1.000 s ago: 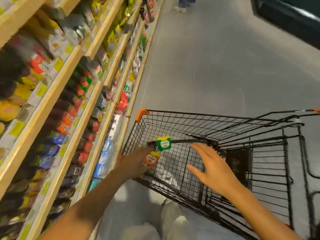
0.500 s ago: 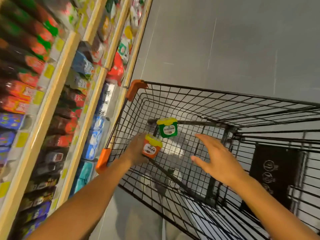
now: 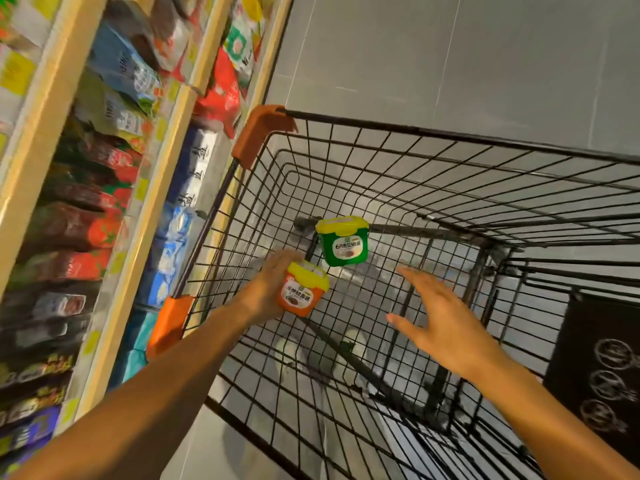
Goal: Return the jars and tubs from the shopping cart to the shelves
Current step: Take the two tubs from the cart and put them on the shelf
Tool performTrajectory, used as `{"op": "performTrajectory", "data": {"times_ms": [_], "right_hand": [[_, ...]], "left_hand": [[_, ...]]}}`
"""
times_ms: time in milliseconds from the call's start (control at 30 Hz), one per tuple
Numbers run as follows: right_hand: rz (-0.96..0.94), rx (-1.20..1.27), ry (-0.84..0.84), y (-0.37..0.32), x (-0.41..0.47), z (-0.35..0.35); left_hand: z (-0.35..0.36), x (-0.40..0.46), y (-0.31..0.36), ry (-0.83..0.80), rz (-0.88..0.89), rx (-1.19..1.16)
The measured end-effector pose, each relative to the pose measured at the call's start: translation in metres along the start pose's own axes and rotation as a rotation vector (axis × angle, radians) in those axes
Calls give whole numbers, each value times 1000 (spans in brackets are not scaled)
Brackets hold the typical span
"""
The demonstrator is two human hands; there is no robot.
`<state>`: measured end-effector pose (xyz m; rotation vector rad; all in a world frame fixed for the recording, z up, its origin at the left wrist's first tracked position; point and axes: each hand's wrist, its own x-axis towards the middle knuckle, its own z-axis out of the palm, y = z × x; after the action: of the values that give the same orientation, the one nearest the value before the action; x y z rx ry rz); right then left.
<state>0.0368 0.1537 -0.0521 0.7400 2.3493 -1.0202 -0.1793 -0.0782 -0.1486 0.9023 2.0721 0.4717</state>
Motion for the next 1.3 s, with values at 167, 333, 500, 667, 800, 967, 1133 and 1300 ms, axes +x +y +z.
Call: {"op": "performTrajectory", "data": {"times_ms": [167, 333, 500, 667, 800, 967, 1133, 1300], "right_hand": [[-27, 35, -20, 7, 7, 4], [-44, 164, -67, 14, 24, 1], [-75, 220, -70, 12, 60, 1], [-143, 228, -106, 8, 104, 4], [-175, 271, -89, 13, 136, 14], [-217, 267, -28, 17, 161, 37], [-213, 294, 90, 17, 169, 52], [-274, 249, 139, 11, 161, 47]], "left_hand": [[-3, -7, 8, 70, -19, -96], [-15, -15, 16, -46, -21, -78], [-31, -40, 29, -36, -100, -203], [-47, -61, 48, 21, -116, -326], [-53, -66, 52, 71, -138, -396], [-55, -67, 49, 102, -131, -432], [-61, -70, 48, 136, -128, -427], [-68, -77, 52, 191, -118, -449]]}}
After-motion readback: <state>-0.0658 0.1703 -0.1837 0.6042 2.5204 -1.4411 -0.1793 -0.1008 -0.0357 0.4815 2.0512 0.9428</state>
